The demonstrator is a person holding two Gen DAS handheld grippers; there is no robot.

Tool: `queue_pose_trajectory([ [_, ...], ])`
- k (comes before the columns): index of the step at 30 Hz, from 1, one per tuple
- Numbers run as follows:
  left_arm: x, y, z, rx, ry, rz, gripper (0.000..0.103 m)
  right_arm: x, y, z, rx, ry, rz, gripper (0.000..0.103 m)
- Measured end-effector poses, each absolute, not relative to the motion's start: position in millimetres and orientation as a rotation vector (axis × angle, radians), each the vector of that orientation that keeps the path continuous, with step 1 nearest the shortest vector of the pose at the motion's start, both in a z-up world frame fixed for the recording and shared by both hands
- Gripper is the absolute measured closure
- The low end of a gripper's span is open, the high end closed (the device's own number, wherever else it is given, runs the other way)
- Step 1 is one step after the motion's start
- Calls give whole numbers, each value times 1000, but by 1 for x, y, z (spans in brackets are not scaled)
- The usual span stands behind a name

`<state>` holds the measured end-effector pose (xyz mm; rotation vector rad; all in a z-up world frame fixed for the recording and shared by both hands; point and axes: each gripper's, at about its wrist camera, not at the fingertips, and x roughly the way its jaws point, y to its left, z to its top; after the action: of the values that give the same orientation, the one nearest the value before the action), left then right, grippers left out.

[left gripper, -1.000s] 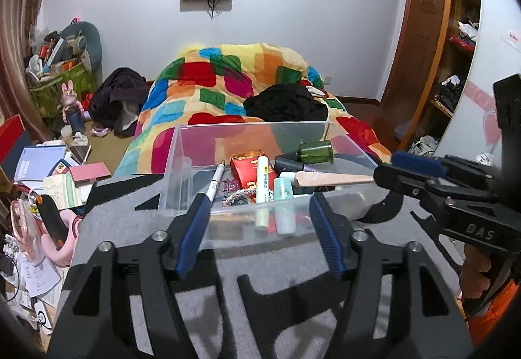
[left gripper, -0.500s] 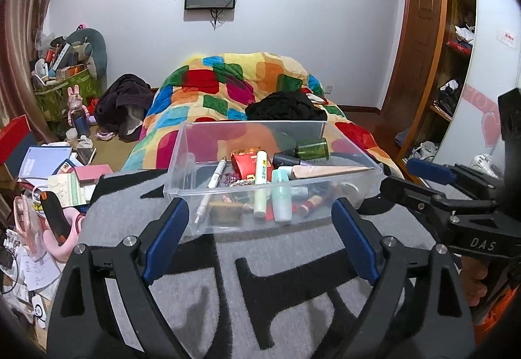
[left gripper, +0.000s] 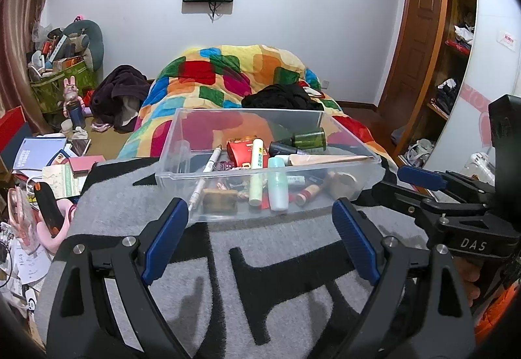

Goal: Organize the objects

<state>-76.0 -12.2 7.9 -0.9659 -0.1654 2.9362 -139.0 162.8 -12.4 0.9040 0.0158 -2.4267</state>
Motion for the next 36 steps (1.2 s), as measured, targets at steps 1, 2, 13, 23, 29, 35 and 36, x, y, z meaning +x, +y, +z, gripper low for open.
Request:
queue_pose_trajectory([
  [1,-76,-12,8,-967,-166,2935,12,-139,162,-13,906,16,-2424,34],
  [2,-76,-12,8,-968,-165,2934,12,-139,162,-14,908,16,-2421,34],
  [13,-77,-10,8,-966,-167,2927,12,-138,160,-14,910,11,-2414,34],
  [23,-76,-10,7,-970,-180,2924,12,-136,161,-13,902,8,-2417,33],
  [29,-75,-12,7,-968,-180,2927,12,-136,161,-12,903,6,-2414,33],
  [35,-75,-11,6,-970,-186,2926,12,-136,161,-12,901,9,-2414,33],
  [36,-75,-11,6,-971,-188,2925,12,-136,161,-12,900,11,-2413,33],
])
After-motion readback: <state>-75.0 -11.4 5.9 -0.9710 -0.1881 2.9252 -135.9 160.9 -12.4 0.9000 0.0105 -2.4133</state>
